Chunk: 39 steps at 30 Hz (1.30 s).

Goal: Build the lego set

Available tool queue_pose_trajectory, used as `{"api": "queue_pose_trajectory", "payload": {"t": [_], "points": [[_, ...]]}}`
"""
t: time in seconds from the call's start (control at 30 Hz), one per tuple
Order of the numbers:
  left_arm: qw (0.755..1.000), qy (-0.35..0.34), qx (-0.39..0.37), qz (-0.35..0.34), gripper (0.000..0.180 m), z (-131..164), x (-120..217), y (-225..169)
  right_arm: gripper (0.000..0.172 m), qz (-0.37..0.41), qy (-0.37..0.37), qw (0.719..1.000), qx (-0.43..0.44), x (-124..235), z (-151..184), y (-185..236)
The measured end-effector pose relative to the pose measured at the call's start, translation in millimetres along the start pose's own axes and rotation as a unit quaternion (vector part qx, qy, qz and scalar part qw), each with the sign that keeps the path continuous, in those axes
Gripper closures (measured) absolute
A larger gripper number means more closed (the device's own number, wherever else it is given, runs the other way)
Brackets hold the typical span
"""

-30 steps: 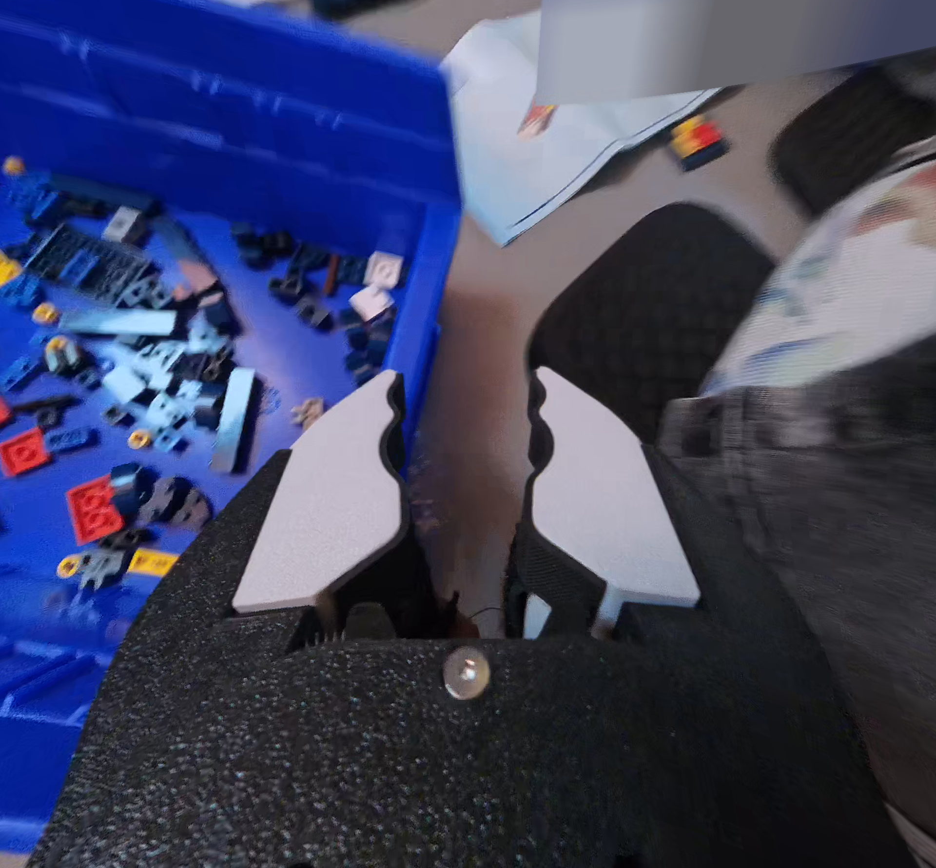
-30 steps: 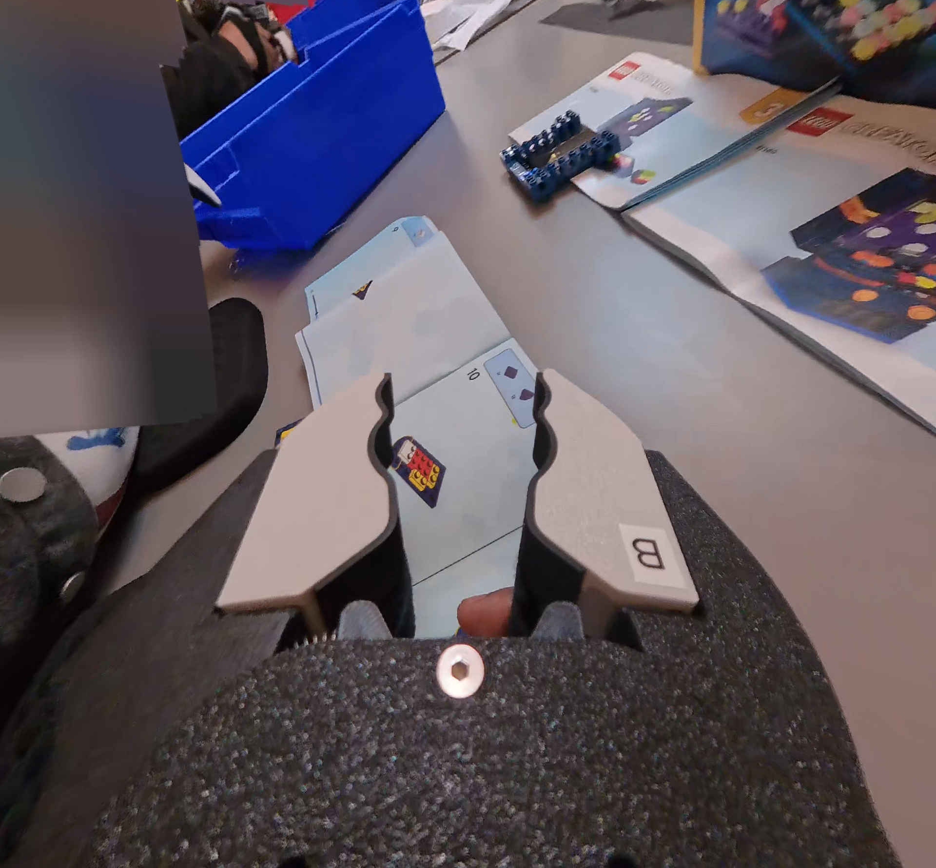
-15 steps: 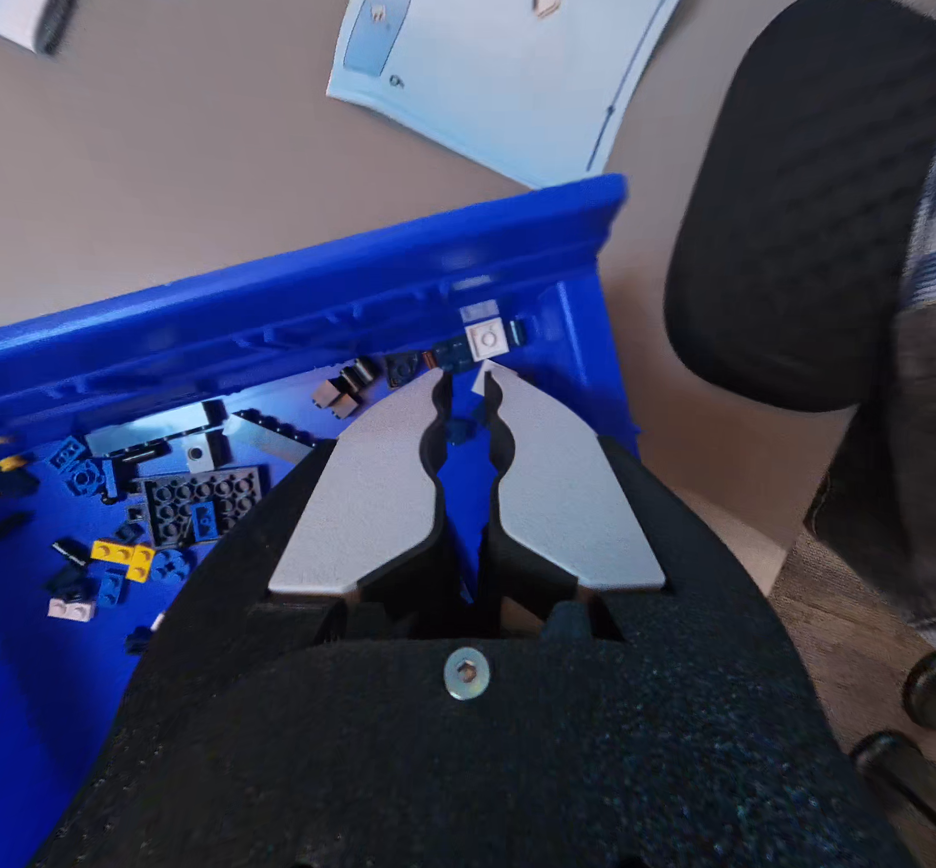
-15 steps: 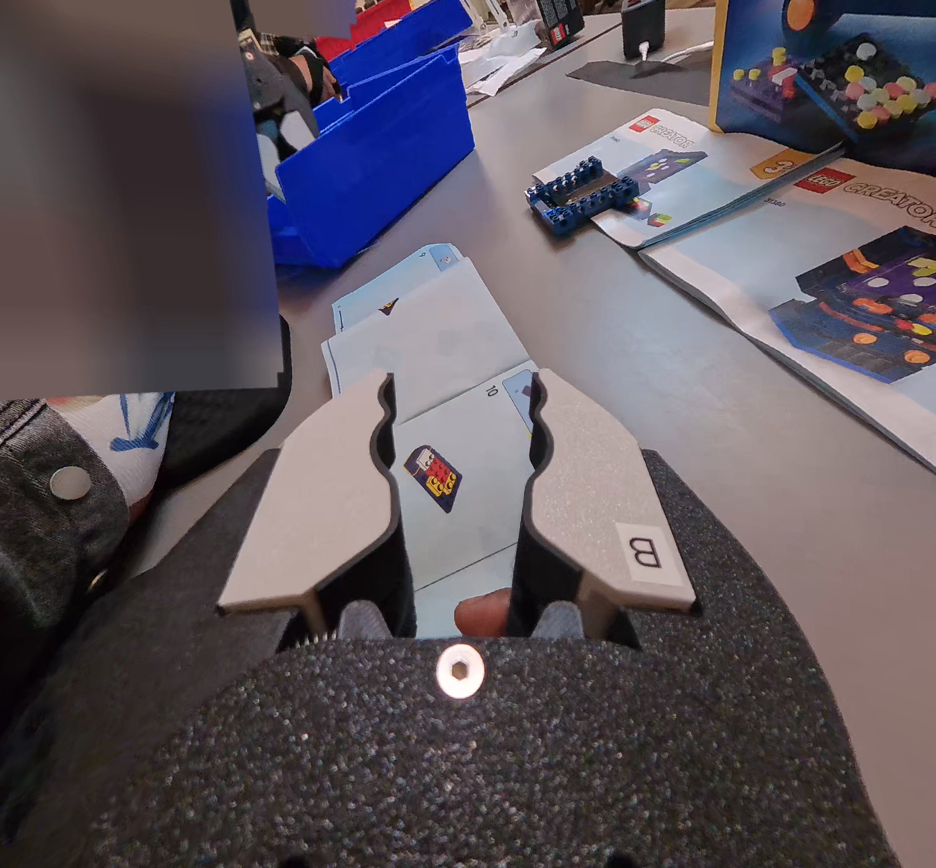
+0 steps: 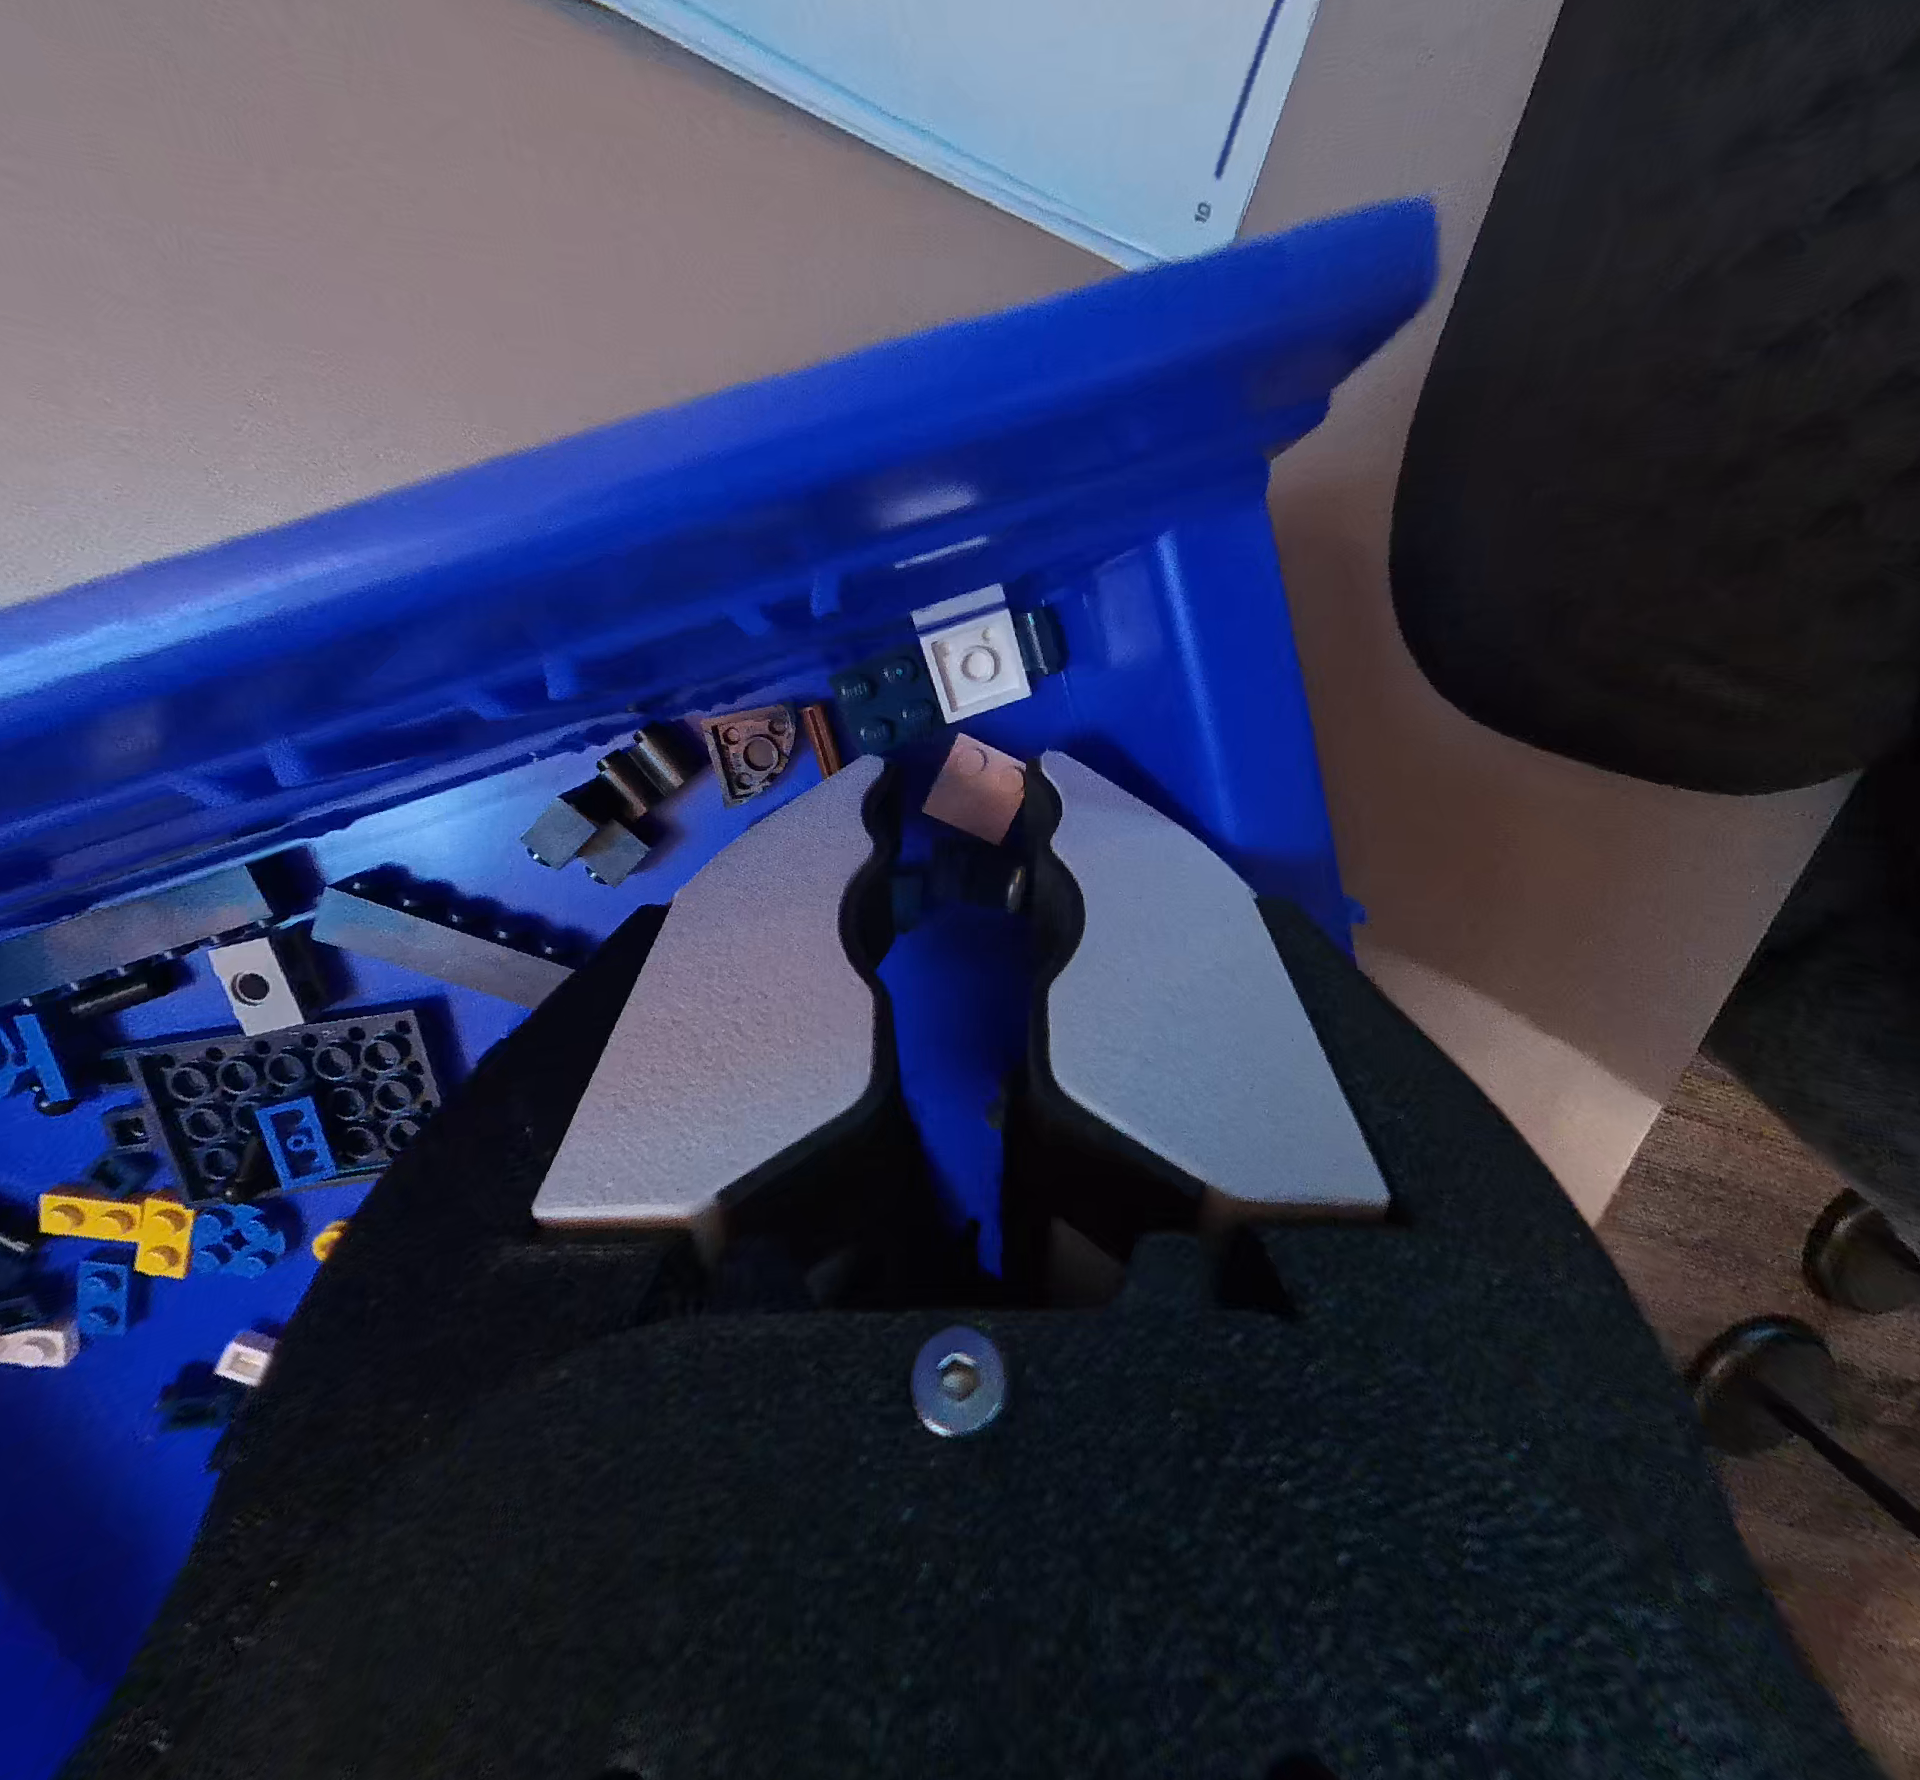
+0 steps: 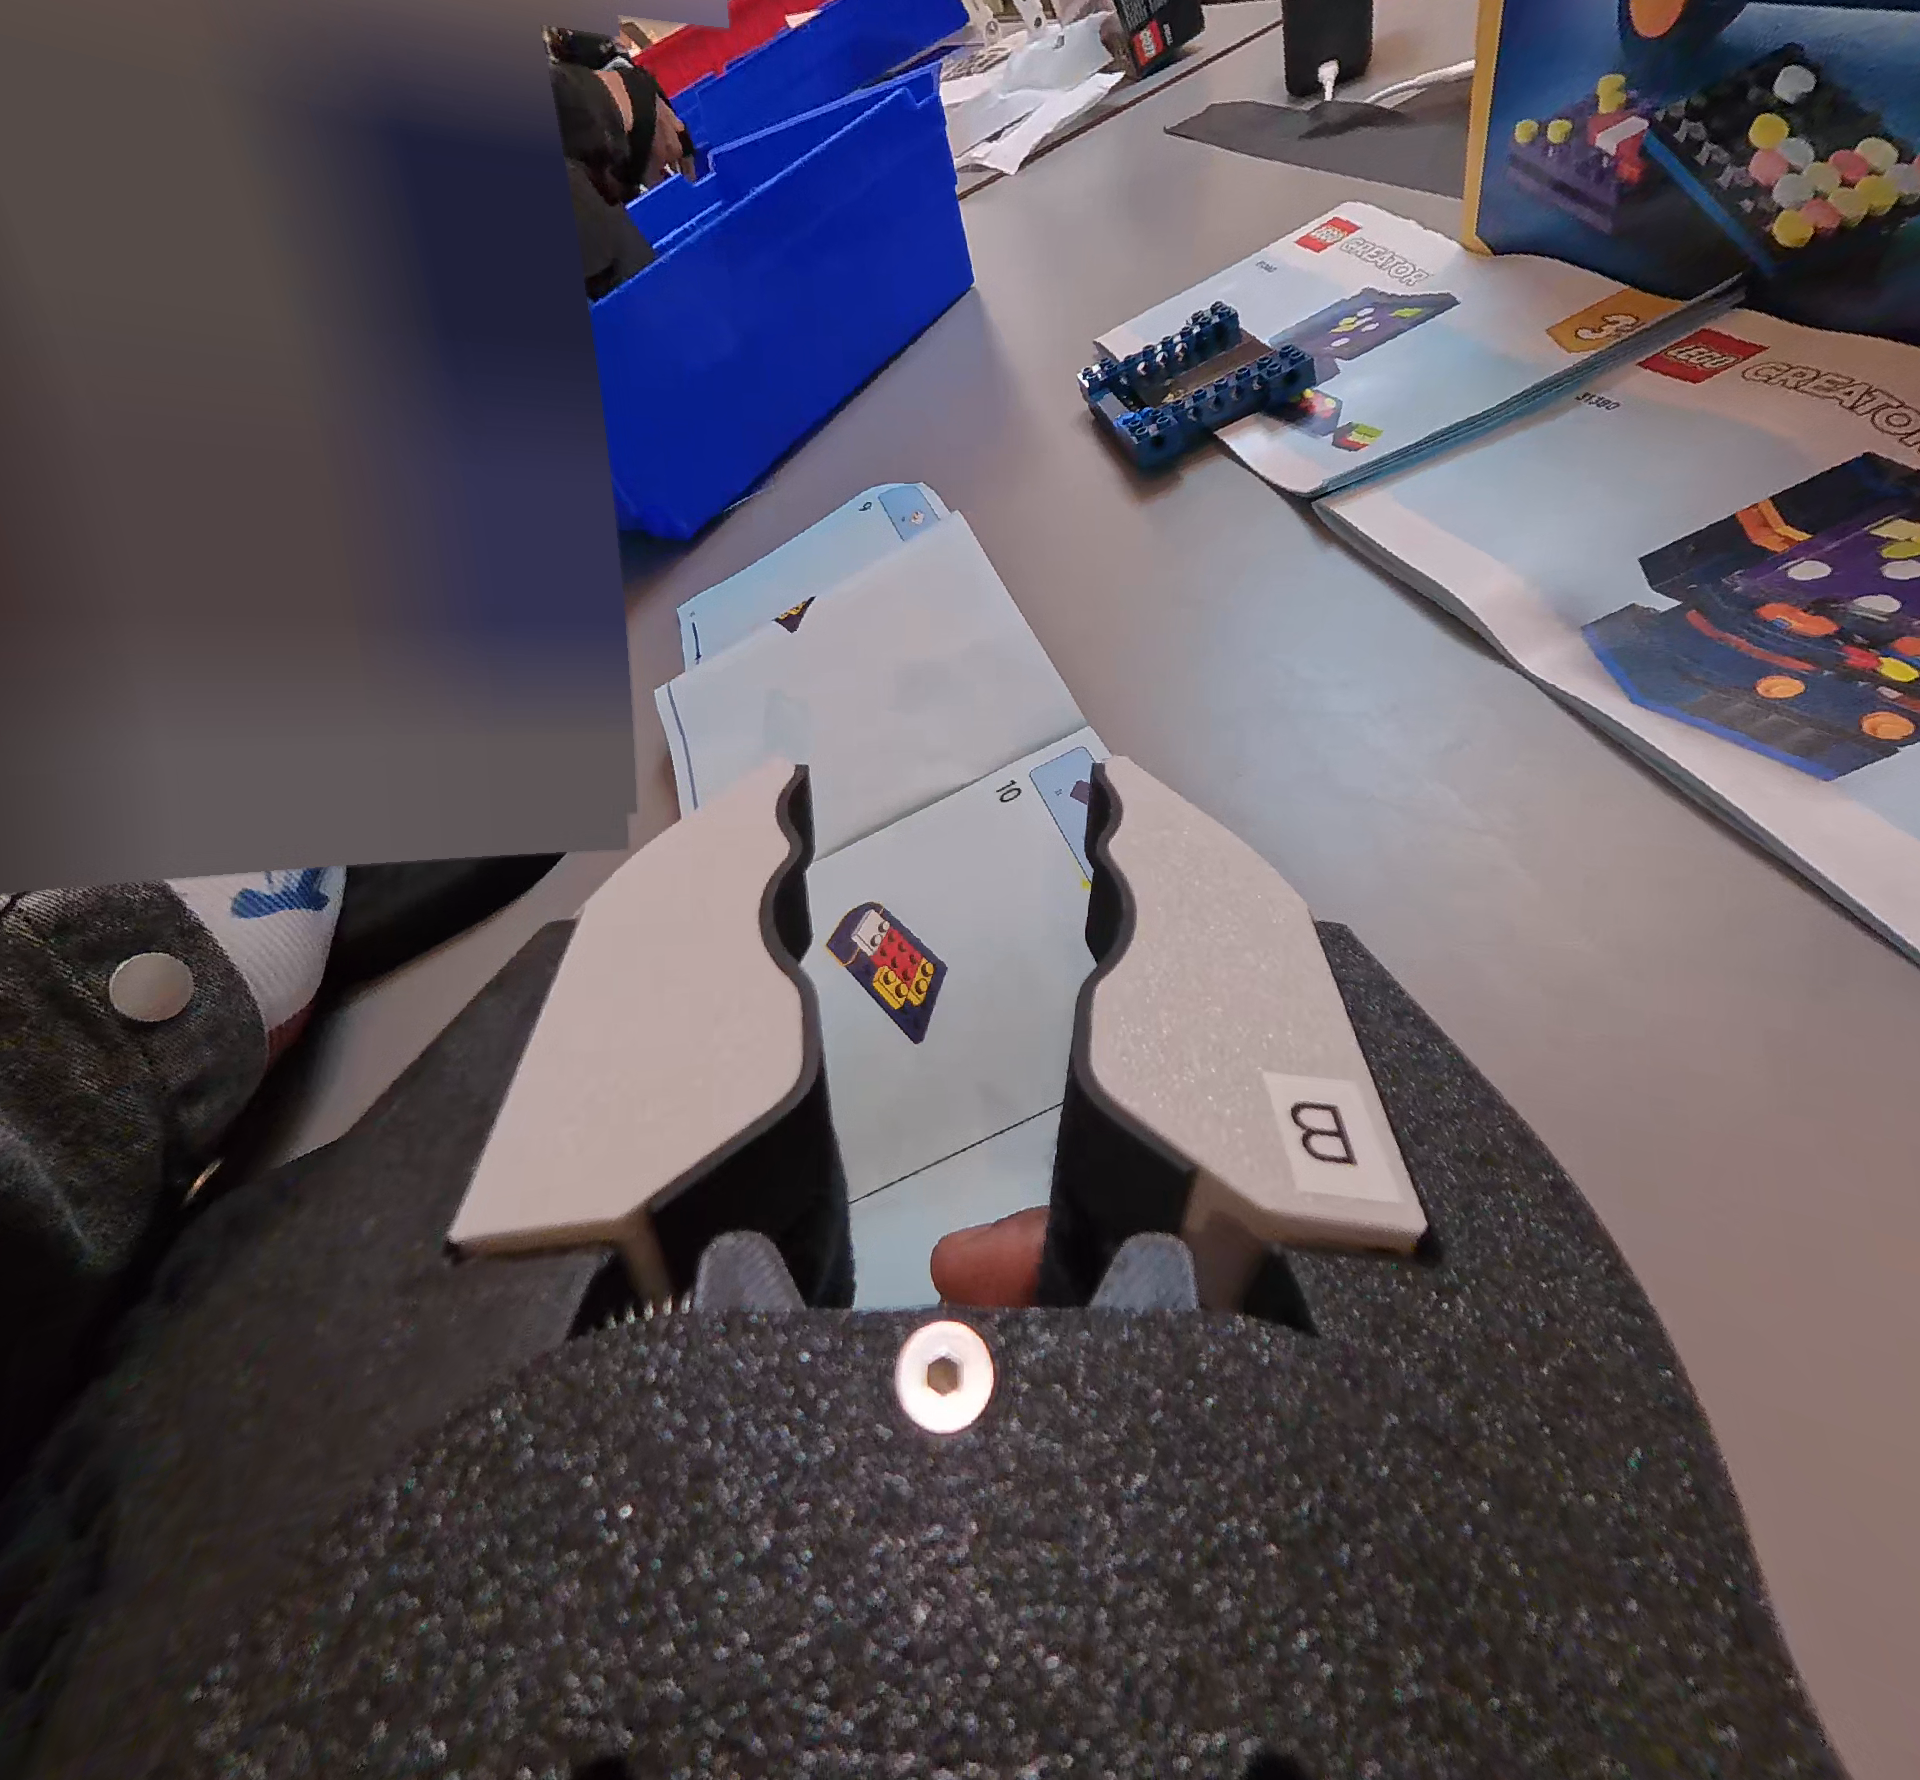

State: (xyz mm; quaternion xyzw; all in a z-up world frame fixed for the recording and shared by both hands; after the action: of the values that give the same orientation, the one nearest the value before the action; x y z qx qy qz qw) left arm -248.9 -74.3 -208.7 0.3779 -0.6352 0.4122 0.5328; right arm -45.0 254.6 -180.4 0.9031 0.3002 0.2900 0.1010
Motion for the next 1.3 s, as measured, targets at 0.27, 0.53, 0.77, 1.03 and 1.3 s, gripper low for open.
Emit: {"api": "queue_pose_trajectory", "payload": {"t": [0.27, 0.53, 0.77, 1.03, 1.3], "points": [[0.999, -0.028, 0.009, -0.034, 0.166, 6.1, 24.0, 6.1, 0.122, 0.004, -0.027, 0.999, 0.028, 8.2, -11.9, 10.3], [0.848, -0.512, 0.133, -0.026, 0.166, -26.0, 164.7, -12.8, 0.122, 0.038, -0.047, 0.993, 0.1, 12.8, -33.9, 34.4], [0.583, -0.782, 0.073, 0.207, 0.166, -91.4, 194.2, -97.6, 0.131, 0.091, -0.157, 0.938, 0.295, 3.1, -83.4, 122.3], [0.399, -0.804, 0.113, 0.427, 0.167, -178.0, 141.2, -142.9, 0.15, 0.266, -0.302, 0.758, 0.514, 3.6, -89.5, 218.4], [0.391, -0.765, 0.127, 0.496, 0.166, -211.3, 119.7, -161.2, 0.158, 0.308, -0.264, 0.753, 0.518, -5.3, -87.2, 205.8]]}}
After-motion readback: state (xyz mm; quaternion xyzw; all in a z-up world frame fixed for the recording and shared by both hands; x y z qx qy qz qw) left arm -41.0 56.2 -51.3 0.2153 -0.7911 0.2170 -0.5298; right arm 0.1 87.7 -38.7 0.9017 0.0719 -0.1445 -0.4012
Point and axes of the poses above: each gripper's, where its closed fingertips meet, x back along the fingers, z out of its underside, y = z × x across the jaws, the point moved 4 cm from there along x, back along the fingers, and after that the axes turned 14 degrees about y, right-handed, at the moved point
